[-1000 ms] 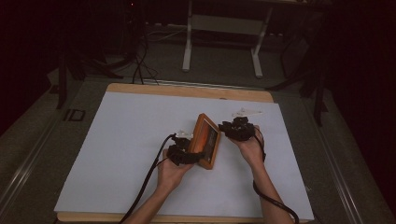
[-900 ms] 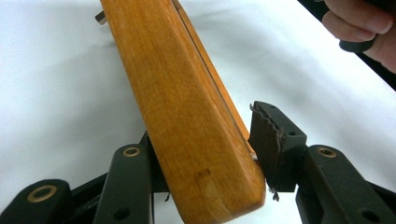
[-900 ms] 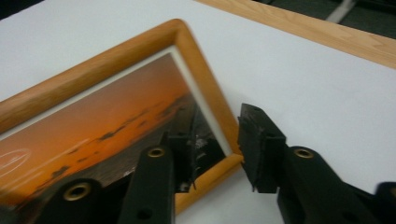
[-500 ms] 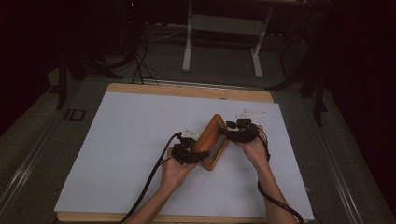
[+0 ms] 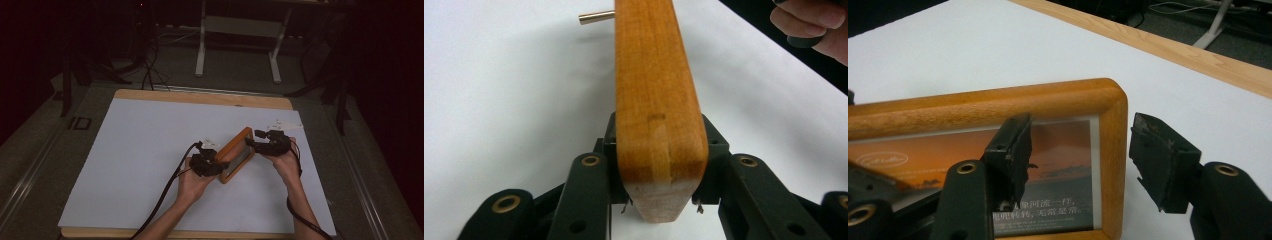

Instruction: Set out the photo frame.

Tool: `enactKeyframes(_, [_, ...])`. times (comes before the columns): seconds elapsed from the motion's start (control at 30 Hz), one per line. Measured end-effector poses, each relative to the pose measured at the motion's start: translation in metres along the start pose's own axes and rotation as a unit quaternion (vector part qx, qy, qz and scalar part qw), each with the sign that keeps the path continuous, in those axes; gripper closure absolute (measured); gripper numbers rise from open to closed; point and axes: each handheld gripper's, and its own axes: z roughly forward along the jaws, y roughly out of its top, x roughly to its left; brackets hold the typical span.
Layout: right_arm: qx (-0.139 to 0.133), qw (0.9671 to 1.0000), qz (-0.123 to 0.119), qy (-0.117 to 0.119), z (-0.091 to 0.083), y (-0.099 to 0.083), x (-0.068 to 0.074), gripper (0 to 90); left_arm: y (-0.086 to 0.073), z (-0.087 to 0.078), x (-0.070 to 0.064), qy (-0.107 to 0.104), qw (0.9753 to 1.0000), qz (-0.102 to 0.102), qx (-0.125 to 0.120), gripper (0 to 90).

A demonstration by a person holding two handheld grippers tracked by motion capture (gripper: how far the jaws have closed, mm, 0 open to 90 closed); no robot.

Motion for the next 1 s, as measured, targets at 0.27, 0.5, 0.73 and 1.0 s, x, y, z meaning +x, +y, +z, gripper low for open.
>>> enactKeyframes(0.27, [-0.003,1.0000,-0.005,0.001,-0.014,-0.012,-0.003,40.5,-0.002,0.000,-0.003,-0.007,0.9996,0.026,-0.010,68.8])
enactKeyframes(0.5, [-0.004,0.9999,-0.008,0.010,-0.021,-0.026,-0.005,42.7,-0.004,-0.002,0.003,-0.025,0.9980,0.054,-0.021,69.0])
enactKeyframes(0.73, [-0.012,0.9998,-0.011,0.010,-0.030,-0.028,-0.004,43.3,-0.002,-0.006,0.006,-0.036,0.9971,0.062,-0.028,69.0])
enactKeyframes(1.0, [-0.018,0.9996,-0.018,0.009,-0.036,-0.025,-0.004,44.2,0.002,-0.008,0.009,-0.041,0.9966,0.068,-0.024,69.0])
